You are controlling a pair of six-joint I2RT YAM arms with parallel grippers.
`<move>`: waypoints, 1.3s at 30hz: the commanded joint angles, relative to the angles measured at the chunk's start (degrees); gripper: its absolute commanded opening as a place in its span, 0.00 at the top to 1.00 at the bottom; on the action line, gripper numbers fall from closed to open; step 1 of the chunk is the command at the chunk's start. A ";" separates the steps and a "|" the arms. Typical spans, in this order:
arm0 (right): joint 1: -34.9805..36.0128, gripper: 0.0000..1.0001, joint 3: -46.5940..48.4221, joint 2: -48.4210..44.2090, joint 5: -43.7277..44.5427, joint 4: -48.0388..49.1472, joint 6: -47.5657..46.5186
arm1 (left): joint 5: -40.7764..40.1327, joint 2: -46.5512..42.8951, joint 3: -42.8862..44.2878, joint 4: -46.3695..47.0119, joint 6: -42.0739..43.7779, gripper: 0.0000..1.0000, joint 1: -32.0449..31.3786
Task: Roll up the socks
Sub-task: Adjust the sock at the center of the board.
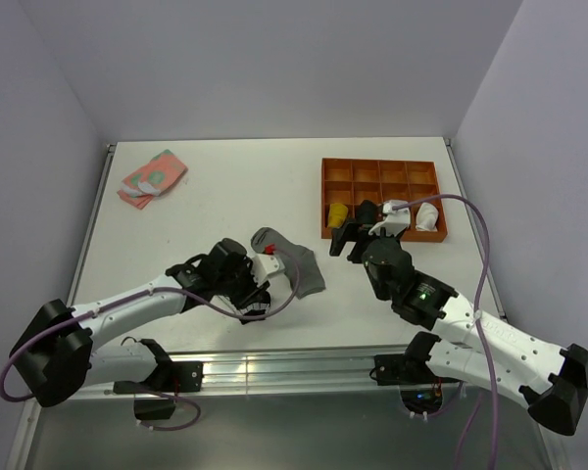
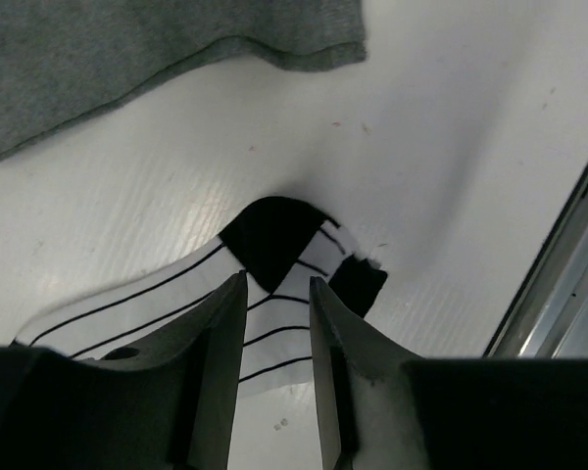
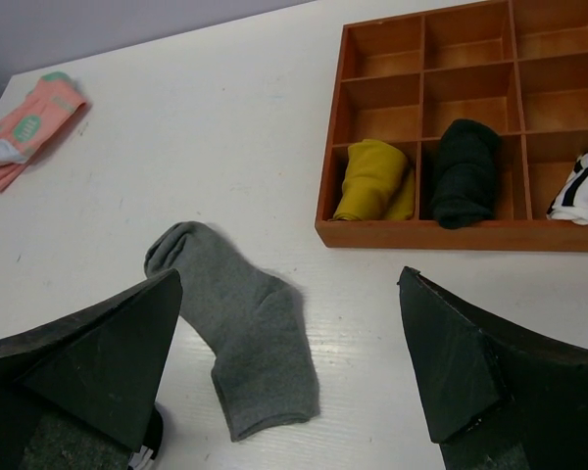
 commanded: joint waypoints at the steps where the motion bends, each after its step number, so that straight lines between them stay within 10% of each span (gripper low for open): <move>1: 0.07 0.02 0.09 -1.61 2.14 -0.50 -0.39 | -1.53 -0.79 3.57 0.29 -0.21 0.62 3.80; 9: 0.16 0.02 -0.52 -3.64 2.06 -0.94 -0.66 | 3.04 4.21 5.52 -6.39 4.19 0.57 15.84; 39: 0.16 0.00 1.93 -5.05 5.66 -4.37 -3.56 | 4.54 27.77 21.33 -6.58 5.16 0.59 23.67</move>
